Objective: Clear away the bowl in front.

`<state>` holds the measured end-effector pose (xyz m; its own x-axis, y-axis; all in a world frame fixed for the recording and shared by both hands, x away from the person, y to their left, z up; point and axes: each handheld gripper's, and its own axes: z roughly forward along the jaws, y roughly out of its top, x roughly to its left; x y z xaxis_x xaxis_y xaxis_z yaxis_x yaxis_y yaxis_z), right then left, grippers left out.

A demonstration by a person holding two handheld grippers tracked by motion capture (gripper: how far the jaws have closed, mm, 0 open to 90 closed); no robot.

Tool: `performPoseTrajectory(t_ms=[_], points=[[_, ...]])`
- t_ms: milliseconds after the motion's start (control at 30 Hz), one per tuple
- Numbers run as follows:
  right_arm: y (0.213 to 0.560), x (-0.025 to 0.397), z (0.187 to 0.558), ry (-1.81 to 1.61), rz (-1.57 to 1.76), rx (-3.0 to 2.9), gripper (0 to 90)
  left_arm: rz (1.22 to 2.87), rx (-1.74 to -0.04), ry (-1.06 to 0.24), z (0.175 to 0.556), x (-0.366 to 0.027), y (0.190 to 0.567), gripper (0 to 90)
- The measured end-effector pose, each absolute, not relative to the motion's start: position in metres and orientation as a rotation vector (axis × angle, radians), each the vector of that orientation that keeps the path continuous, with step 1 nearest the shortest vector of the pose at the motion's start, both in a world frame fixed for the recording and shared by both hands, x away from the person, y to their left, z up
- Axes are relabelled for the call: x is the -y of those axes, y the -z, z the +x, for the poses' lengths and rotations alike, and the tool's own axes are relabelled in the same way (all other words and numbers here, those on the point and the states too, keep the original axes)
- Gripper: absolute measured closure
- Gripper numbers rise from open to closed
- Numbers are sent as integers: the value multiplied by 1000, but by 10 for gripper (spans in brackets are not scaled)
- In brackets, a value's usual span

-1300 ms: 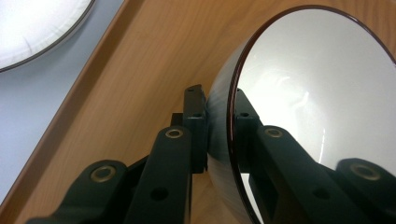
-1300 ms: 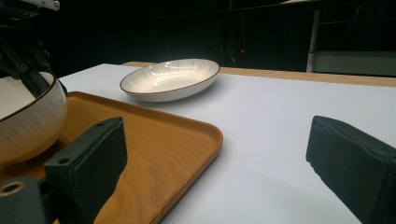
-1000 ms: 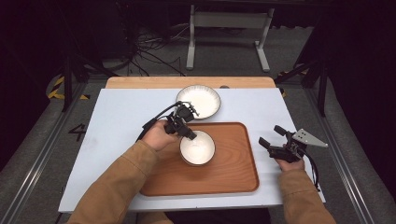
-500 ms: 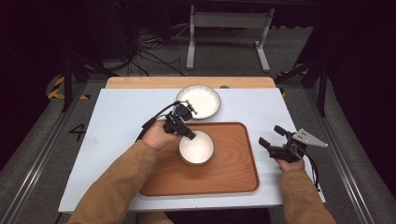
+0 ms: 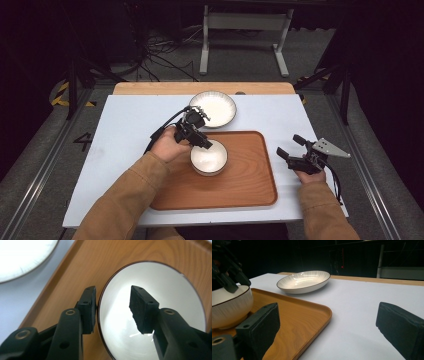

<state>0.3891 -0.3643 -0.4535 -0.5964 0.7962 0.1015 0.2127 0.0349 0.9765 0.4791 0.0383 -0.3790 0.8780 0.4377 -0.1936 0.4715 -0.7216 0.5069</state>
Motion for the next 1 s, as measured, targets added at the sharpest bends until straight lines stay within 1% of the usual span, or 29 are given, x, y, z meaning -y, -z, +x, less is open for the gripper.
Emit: performPoseTrajectory(t_ms=[67, 200, 300, 400, 567, 633, 733, 833, 867, 933, 967, 1000], points=[[454, 363, 389, -1584, 1006, -1852, 57, 2485, -647, 47, 476, -39, 376, 555], [454, 363, 390, -1586, 1003, -1854, 57, 2436, -637, -2, 467, -46, 369, 539], [454, 361, 390, -1583, 994, -1863, 57, 2411, -617, -58, 461, -52, 365, 509], [454, 360, 390, -1573, 984, -1879, 59, 2374, -590, -91, 451, -60, 360, 514], [454, 358, 390, -1567, 980, -1894, 62, 2299, -587, -116, 438, -72, 356, 509], [454, 357, 391, -1570, 969, -1906, 62, 2252, -593, -119, 431, -81, 355, 498], [454, 357, 391, -1575, 963, -1907, 62, 2227, -595, -130, 425, -88, 355, 481], [454, 357, 391, -1581, 959, -1911, 62, 2199, -594, -151, 419, -96, 356, 359], [454, 356, 391, -1579, 957, -1915, 62, 2186, -596, -177, 415, -99, 357, 359], [454, 356, 391, -1580, 949, -1921, 63, 2163, -606, -197, 410, -105, 359, 284], [454, 356, 391, -1582, 948, -1923, 63, 2141, -618, -195, 408, -110, 361, 230], [454, 355, 391, -1581, 947, -1923, 63, 2128, -625, -203, 406, -113, 362, 209]])
